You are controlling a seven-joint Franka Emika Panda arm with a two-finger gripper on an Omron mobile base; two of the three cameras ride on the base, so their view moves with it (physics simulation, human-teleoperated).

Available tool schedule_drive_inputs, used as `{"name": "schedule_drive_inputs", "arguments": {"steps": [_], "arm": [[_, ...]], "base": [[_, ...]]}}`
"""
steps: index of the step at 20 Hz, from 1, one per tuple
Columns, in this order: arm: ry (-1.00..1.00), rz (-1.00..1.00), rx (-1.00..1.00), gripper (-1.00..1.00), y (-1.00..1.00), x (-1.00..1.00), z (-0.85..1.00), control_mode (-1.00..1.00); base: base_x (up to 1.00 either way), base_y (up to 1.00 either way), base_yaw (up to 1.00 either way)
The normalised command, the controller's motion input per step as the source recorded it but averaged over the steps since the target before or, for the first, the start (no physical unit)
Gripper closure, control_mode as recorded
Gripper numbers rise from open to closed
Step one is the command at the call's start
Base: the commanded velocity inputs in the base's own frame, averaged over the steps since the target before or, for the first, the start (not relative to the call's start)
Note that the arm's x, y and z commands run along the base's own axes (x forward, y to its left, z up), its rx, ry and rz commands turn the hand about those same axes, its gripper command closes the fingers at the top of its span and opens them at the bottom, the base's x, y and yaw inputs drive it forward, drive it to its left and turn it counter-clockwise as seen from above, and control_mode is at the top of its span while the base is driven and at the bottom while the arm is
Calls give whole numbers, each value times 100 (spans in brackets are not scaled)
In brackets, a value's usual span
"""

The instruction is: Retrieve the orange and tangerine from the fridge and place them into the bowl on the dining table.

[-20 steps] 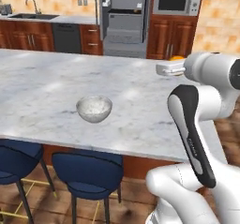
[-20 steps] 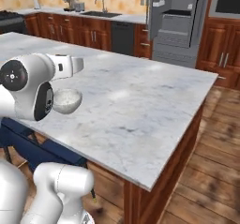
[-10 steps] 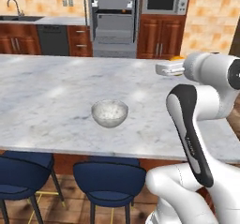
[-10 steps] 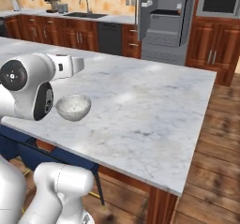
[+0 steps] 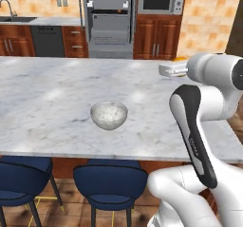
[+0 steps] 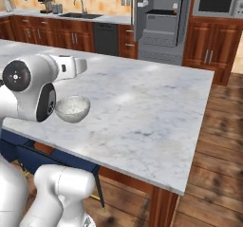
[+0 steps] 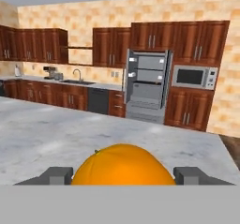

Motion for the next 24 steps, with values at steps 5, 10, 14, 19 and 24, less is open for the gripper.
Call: {"name": "schedule_drive_inputs", "arguments": {"steps": [5, 10, 14, 19, 24], "arm": [[31, -1, 0, 100, 25, 50, -32, -100], [35, 0, 0, 100, 39, 49, -41, -100], [19, 0, 0, 100, 42, 39, -44, -100], [2, 1, 0, 100, 50, 58, -70, -100], [1, 3, 0, 100, 43, 65, -79, -100]], "base": [[0, 0, 0], [0, 0, 0], [0, 0, 0], [0, 0, 0], [0, 0, 0]]}}
